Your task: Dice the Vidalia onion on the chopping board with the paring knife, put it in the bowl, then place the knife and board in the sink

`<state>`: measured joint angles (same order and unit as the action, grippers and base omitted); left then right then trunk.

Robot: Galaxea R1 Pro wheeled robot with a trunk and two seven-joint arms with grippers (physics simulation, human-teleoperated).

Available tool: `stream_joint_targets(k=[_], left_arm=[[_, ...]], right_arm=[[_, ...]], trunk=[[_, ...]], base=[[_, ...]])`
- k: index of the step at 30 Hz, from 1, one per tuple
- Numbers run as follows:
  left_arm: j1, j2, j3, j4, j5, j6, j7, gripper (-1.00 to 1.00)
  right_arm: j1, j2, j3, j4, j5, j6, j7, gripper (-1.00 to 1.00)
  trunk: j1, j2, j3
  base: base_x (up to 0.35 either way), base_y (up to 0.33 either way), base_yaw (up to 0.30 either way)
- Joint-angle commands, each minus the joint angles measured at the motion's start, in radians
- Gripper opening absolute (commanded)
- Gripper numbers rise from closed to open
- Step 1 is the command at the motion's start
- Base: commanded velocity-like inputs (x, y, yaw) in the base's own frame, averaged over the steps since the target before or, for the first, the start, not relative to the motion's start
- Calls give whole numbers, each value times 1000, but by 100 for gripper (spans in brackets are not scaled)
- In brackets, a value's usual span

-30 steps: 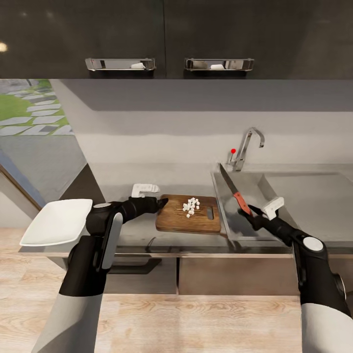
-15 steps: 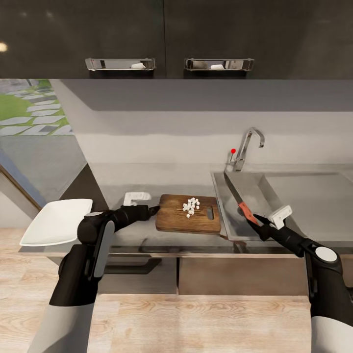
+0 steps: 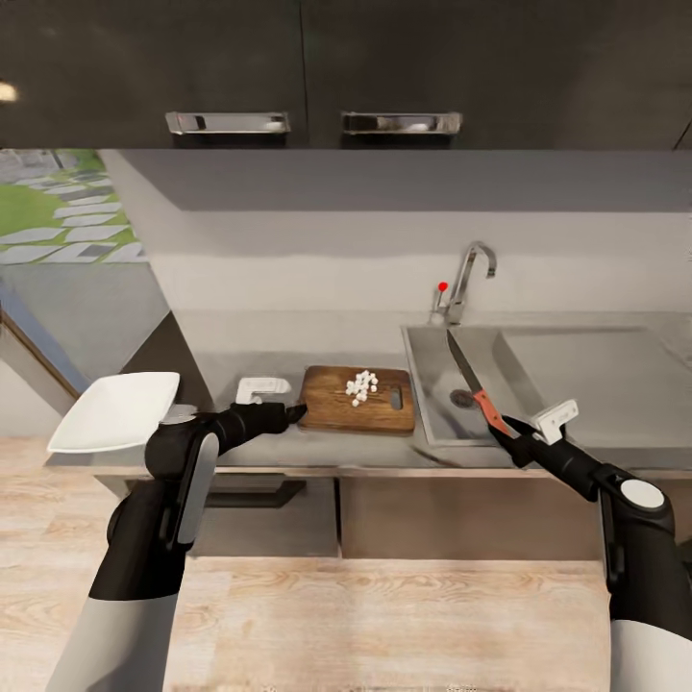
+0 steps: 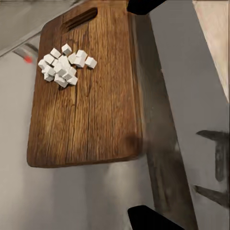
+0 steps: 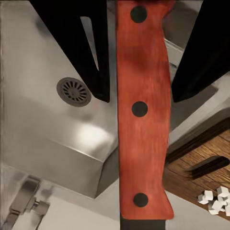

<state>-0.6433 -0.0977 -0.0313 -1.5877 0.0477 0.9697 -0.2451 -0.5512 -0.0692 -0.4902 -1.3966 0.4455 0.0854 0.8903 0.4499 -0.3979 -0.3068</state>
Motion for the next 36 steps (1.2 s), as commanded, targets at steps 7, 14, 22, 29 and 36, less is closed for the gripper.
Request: stream_joint_targets(k=[7, 14, 22, 29, 36], left_arm=[[-1, 0, 1, -1, 5, 6, 1, 100], [-1, 0, 1, -1, 5, 6, 1, 100], [3, 1, -2, 0, 6, 7, 1, 100], [185, 44, 9, 6, 5, -356, -2, 100], [391, 46, 10, 44, 6, -593, -5, 100]], right_arm=[[-1, 0, 1, -25, 1, 135, -55, -100], [-1, 1, 1, -30, 1, 135, -44, -100], [-1, 2, 3, -30, 1, 135, -56, -100], [-1, 3, 10, -30, 1, 135, -105, -100], [-1, 3, 23, -30, 1, 134, -108, -100]], trunk=[[0, -2, -2], [0, -2, -2], [0, -2, -2], [0, -2, -2], [0, -2, -2]], base=[[-278, -137, 0], [-182, -26, 0], [-117, -1, 0], [-5, 0, 0], [0, 0, 0]])
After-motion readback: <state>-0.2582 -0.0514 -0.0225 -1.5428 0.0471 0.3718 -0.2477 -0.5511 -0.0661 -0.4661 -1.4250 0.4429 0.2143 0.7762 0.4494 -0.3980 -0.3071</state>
